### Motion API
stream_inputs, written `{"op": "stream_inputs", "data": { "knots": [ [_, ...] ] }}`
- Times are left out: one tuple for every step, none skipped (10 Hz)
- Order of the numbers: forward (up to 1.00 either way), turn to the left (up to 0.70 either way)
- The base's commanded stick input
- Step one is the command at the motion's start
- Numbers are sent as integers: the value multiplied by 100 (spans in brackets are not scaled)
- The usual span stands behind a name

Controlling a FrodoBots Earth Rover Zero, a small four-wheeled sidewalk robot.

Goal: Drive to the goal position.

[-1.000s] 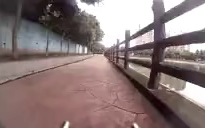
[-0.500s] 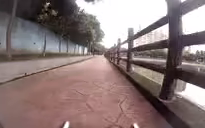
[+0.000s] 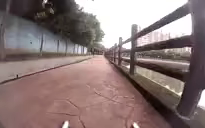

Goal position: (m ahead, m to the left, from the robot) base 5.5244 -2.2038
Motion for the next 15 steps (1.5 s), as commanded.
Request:
{"op": "stream_inputs", "data": {
  "knots": [
    [70, 0],
    [70, 0],
    [70, 0],
    [70, 0],
    [70, 0],
    [70, 0],
    [70, 0],
    [70, 0],
    [70, 0],
    [70, 0],
    [70, 0],
    [70, 0],
    [70, 0],
    [70, 0],
    [70, 0]
  ]
}}
